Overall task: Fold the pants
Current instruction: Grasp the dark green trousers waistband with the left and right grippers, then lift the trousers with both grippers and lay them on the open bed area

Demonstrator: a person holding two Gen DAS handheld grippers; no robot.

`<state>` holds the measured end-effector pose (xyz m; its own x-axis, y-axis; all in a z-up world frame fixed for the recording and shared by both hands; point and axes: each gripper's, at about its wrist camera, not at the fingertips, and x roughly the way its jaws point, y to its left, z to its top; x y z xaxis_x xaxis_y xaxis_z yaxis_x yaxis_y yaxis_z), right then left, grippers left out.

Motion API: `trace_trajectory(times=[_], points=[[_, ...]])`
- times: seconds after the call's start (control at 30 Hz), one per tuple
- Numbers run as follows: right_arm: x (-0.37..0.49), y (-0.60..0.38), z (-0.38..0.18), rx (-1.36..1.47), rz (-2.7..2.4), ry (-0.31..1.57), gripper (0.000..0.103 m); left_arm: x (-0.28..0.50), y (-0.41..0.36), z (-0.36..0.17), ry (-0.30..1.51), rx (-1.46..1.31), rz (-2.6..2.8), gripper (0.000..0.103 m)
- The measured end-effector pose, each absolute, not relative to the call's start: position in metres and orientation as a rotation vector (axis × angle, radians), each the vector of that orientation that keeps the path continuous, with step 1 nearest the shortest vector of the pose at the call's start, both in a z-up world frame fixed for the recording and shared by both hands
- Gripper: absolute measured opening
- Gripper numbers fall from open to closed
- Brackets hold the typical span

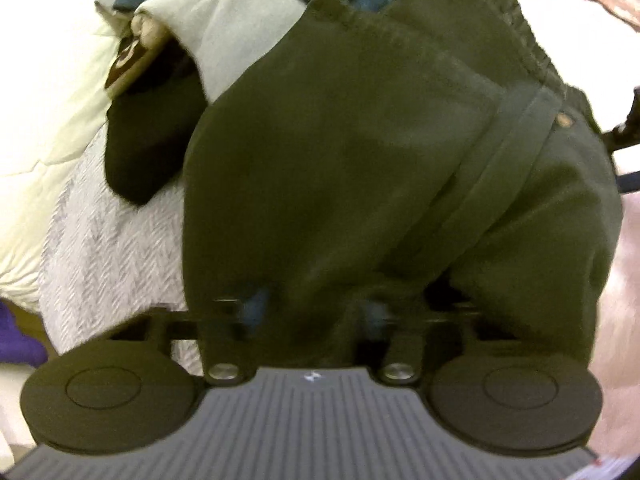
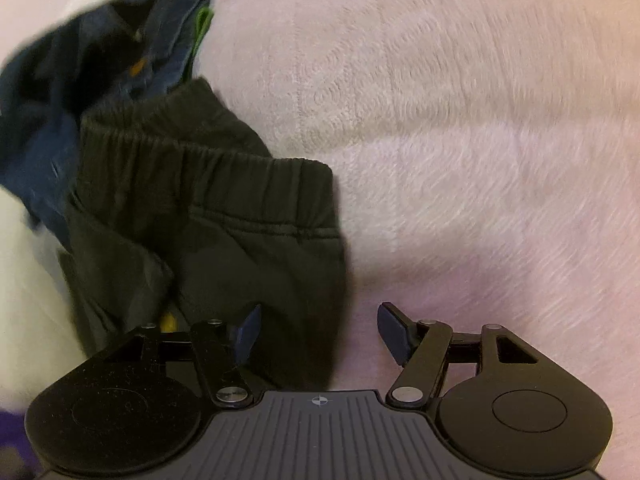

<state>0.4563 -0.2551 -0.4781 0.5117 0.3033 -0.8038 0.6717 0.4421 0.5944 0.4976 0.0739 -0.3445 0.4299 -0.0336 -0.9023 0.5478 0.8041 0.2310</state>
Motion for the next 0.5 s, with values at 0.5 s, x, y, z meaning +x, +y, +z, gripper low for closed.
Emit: trace_trajectory(times=[0.5], points=[[0.376,-0.266,-0.312,0.984,-0.069,0.551,0.005,0.457,0.076,-0.192,0.792,0.393,-0.262,0.009]])
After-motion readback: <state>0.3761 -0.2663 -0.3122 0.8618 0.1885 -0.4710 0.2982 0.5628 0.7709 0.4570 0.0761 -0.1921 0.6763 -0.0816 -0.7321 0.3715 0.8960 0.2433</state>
